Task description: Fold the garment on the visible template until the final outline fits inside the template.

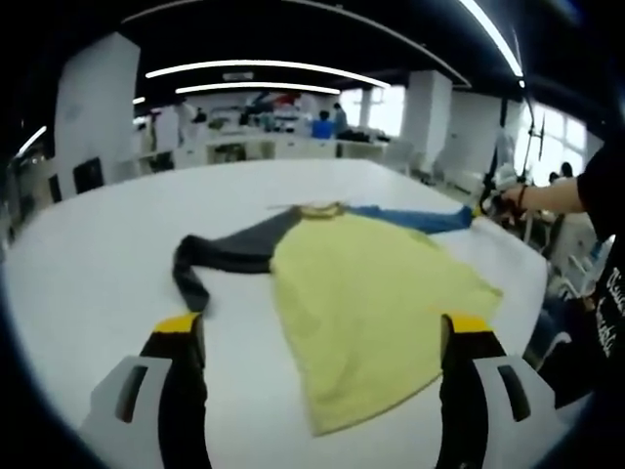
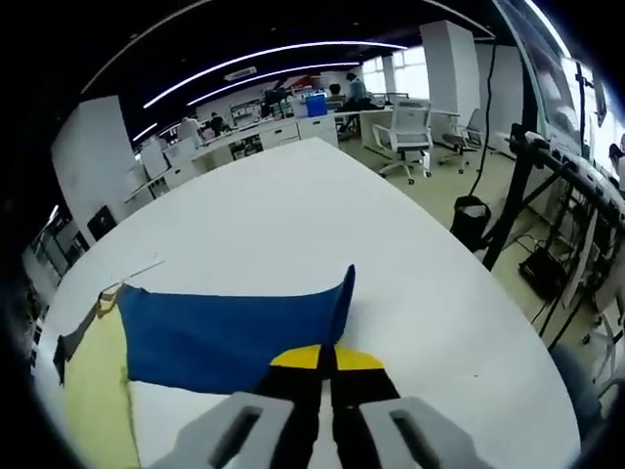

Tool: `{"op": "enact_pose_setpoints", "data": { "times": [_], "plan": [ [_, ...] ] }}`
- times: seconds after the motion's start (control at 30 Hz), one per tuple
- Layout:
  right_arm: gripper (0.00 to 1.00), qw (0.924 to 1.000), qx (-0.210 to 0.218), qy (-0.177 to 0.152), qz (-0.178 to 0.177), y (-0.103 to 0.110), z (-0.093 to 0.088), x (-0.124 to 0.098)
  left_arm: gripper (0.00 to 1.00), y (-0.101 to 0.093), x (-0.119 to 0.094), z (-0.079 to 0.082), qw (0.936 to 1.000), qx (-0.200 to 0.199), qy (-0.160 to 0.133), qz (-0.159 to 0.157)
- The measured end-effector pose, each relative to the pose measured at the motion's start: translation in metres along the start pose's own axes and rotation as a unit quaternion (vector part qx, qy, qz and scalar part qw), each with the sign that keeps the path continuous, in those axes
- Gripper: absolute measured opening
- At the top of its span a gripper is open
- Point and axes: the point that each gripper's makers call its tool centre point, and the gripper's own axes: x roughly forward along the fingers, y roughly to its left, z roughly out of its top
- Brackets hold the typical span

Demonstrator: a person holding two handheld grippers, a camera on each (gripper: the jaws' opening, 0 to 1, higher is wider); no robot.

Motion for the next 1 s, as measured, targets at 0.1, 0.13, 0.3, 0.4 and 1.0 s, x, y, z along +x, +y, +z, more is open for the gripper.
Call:
{"op": "enact_pose_setpoints", "data": {
  "times": [0.1, 0.13, 0.3, 0.4, 1.0],
  "plan": [
    [0.00, 0.9999, -0.007, -0.004, 0.011, 0.010, 0.002, -0.001, 0.97, 0.002, 0.000, -0.001, 1.0000, -0.002, 0.002, 0.000],
    [0.00, 0.9999, -0.008, -0.005, 0.013, 0.013, 0.003, -0.002, 0.97, 0.003, 0.000, -0.001, 1.0000, -0.003, 0.004, 0.001],
    [0.00, 0.9992, -0.021, -0.011, 0.031, 0.030, 0.007, -0.002, 0.99, 0.000, 0.000, -0.003, 0.9999, 0.004, 0.010, -0.003],
    [0.00, 0.9987, -0.025, -0.014, 0.043, 0.041, 0.009, -0.002, 0.99, -0.002, 0.000, -0.002, 0.9999, 0.007, 0.010, -0.005],
    [0.00, 0.9941, -0.044, -0.003, 0.099, 0.093, 0.011, 0.009, 0.99, -0.008, 0.003, 0.004, 0.9998, 0.000, 0.009, -0.019]
  ]
}}
